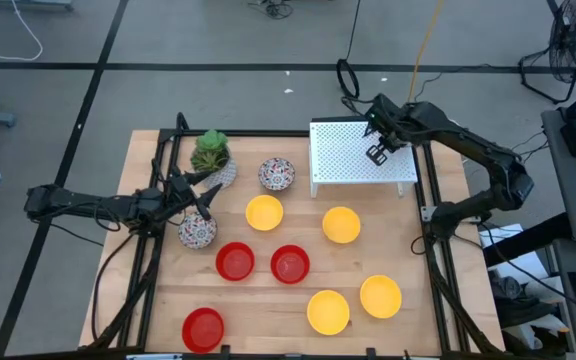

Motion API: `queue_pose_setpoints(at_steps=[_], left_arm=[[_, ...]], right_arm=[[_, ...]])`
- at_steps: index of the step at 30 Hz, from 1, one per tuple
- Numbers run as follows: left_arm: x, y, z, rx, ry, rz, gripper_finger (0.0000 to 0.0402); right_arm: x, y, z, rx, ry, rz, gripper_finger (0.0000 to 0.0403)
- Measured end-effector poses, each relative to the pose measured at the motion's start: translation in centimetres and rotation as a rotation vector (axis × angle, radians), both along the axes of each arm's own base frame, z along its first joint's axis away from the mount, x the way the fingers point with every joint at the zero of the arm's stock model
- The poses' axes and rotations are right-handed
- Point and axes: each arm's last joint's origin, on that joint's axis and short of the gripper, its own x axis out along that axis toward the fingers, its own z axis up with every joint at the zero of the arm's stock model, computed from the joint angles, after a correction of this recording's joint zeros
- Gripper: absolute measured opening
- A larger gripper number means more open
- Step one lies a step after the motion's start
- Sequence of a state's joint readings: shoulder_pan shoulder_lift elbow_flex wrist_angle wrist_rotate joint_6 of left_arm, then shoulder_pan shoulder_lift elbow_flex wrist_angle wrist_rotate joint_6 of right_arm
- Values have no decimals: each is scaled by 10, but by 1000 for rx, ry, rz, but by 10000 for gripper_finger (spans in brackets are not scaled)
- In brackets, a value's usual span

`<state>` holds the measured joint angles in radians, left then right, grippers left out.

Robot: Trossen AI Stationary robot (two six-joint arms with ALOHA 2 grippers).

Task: Pick & Place Mini bowls
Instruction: Put the white and black bowl on the shelf

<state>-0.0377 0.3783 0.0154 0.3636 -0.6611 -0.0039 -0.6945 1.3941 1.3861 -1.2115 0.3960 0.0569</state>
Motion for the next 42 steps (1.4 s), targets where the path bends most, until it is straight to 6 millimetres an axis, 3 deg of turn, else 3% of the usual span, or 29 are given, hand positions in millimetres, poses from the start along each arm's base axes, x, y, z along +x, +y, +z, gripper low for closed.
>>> queue_pose_setpoints(at_steps=[19, 30, 42], left_arm=[[0, 0, 0, 0, 1, 0, 250], [0, 0, 0, 0, 0, 0, 250], [0, 0, 0, 0, 0, 0, 250]], right_arm=[[2, -2, 1, -18, -32, -7, 3], [1, 0, -14, 9, -6, -23, 4], [7, -3, -13, 5, -90, 16, 4]])
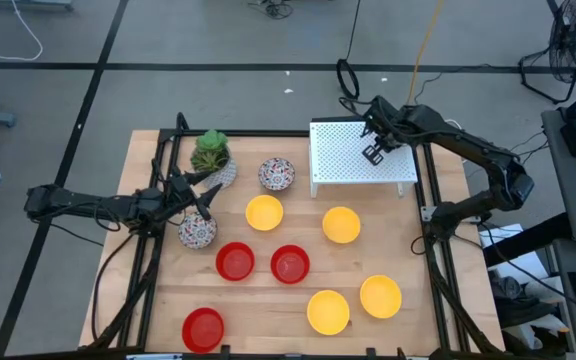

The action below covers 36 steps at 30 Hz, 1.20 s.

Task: Pick & Place Mini bowls
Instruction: Put the white and black bowl on the shelf, then stack the white and black bowl on top of the white and black bowl on the shelf

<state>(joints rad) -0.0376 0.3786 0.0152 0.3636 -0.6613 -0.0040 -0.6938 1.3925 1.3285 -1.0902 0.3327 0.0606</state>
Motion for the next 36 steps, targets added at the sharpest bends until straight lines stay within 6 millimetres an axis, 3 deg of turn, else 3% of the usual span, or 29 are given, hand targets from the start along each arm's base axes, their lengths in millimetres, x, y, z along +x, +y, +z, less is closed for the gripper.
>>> queue_pose_setpoints(at_steps=[9, 21, 27, 36], left_arm=[[0, 0, 0, 0, 0, 0, 250], [0, 0, 0, 0, 0, 0, 250], [0, 0, 0, 0, 0, 0, 250], [0, 0, 0, 0, 0, 0, 250]], right_arm=[[0, 0, 0, 12, -12, 8, 11], [-2, 2, 3, 5, -17, 29, 120], [-15, 14, 22, -56, -74, 51, 144], [-42, 46, 66, -224, -336, 45, 138]])
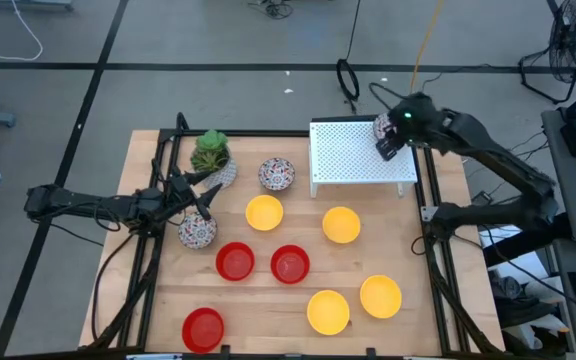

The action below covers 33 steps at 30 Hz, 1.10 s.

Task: Pick & Place Mini bowls
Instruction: Stack the white and black bowl on top of the white and black bowl on the shelf

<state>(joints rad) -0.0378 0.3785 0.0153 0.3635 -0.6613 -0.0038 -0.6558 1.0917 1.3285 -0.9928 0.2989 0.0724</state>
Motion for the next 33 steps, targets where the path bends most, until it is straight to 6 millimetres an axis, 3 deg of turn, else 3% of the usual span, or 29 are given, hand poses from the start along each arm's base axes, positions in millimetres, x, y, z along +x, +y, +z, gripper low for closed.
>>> queue_pose_setpoints(at_steps=[8, 13, 21, 27, 33], left_arm=[[0, 0, 0, 0, -5, 0, 250], [0, 0, 1, -26, -26, -6, 250], [1, -1, 6, -73, -112, -63, 250], [3, -5, 17, -156, -232, -207, 250], [20, -16, 28, -257, -130, -355, 250]], right_arm=[[-12, 34, 34, -19, -380, 212, 135], [-10, 49, 44, -33, -475, 331, 134], [1, 56, 46, -76, -464, 443, 134], [8, 53, 43, -96, -416, 477, 133], [17, 49, 37, -88, -379, 486, 133]])
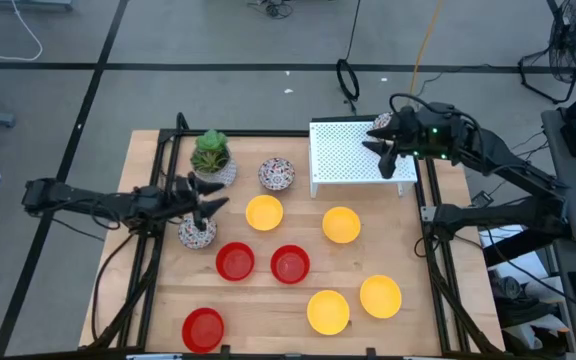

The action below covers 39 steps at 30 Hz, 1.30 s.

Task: Pick & Place Mini bowls
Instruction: Stack the white and black bowl on top of the white and black bowl on the shelf

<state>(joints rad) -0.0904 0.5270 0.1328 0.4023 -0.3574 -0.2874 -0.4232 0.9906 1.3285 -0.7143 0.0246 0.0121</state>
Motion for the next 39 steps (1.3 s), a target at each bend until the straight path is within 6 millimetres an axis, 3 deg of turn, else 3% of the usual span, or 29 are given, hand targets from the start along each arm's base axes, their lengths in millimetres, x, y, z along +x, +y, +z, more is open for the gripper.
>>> queue_pose_setpoints(at_steps=[7, 11, 15, 21, 24, 34, 39], left_arm=[[29, -27, 13, -204, 417, -231, 250], [34, -43, 22, -329, 676, -327, 250], [31, -53, 23, -405, 901, -277, 250], [17, -58, 1, -518, 1219, -43, 250], [14, -60, -8, -533, 1314, 45, 250], [26, -67, -33, -470, 1456, 99, 250], [31, -71, -48, -504, 1572, 96, 199]], right_arm=[[9, -4, -6, 15, 31, 0, 132], [12, -5, -8, 20, 42, -1, 132], [12, -5, -9, 26, 54, -1, 132], [14, -6, -20, 39, 84, 0, 132], [16, -7, -28, 46, 98, 0, 132], [18, -8, -43, 60, 135, 1, 132], [20, -9, -44, 51, 115, 1, 132]])
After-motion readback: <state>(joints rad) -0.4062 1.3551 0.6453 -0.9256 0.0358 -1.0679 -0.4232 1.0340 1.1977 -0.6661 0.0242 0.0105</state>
